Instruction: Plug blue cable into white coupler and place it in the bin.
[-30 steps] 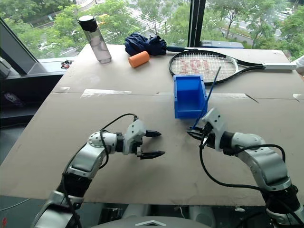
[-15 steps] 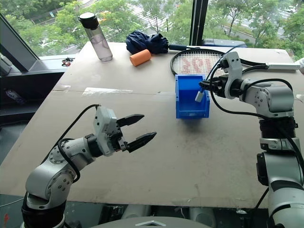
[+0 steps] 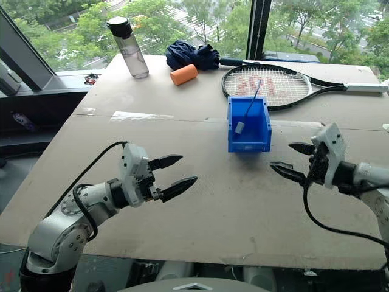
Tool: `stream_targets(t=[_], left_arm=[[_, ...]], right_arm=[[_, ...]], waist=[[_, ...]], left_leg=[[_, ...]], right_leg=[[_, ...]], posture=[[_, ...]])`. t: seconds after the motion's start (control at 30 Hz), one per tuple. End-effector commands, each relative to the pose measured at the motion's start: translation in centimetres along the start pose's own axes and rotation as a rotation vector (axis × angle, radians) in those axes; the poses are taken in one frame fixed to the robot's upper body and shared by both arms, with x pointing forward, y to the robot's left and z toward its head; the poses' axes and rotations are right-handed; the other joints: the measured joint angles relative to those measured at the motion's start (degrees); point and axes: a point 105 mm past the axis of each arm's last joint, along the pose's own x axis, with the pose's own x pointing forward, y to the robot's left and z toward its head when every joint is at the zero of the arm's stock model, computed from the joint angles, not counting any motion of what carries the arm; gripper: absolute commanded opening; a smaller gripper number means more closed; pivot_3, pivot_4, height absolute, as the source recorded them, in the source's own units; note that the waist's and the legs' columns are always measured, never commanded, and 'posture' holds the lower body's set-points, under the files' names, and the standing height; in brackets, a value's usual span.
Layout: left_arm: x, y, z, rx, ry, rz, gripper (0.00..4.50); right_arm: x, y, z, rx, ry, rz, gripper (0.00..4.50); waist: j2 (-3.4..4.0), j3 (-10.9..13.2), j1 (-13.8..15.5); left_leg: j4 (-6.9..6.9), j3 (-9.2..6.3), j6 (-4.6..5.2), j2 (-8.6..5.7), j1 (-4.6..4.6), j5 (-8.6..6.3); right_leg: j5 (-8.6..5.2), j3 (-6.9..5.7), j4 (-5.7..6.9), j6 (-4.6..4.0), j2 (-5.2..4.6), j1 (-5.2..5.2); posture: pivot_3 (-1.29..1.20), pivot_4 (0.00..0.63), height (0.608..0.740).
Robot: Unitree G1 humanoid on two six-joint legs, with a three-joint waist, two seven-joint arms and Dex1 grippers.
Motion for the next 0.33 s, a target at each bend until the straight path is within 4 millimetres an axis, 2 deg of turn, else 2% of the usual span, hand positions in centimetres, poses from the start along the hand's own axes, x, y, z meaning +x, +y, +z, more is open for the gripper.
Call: stream_targets(t=[0.03,0.1,0.2,0.33], left_arm=[[-2.6,0.0,-0.3,0.011,0.027,0.017,4.50],[-3.8,-0.2,-0.7,0.005,0.064,0.024,4.50],[-5.2,0.1,-1.2,0.014,0.109,0.044,4.50],[-5.5,0.7,-0.6,0.041,0.126,0.042,4.50]], right_arm=[[-4.9,-0.1,0.3,-0.205,-0.043,-0.142,4.45],[-7.0,0.4,-0.6,-0.247,-0.032,-0.188,4.45],[-9.2,1.2,-2.7,-0.255,0.010,-0.201,4.45],[-10.5,1.9,-3.7,-0.255,-0.016,-0.206,4.45]], waist=[[-0.07,0.0,-0.2],[-0.04,0.0,-0.3],[-0.06,0.0,-0.3],[-0.12,0.0,-0.1]], left_leg=[[0.00,0.11,-0.01,0.02,0.05,-0.01],[0.01,0.24,-0.01,0.09,0.06,0.00],[0.01,0.45,-0.02,0.42,0.15,-0.01],[0.01,0.53,-0.06,0.63,0.14,-0.03]], right_leg=[[-0.08,0.00,0.01,0.13,0.00,0.03],[-0.15,0.12,0.03,0.24,0.04,-0.05],[-0.19,0.22,0.05,0.29,0.04,-0.02],[-0.20,0.38,0.03,0.28,-0.03,-0.12]], posture=[[0.00,0.150,0.740],[0.00,0.150,0.740],[0.00,0.150,0.740],[0.00,0.150,0.740]])
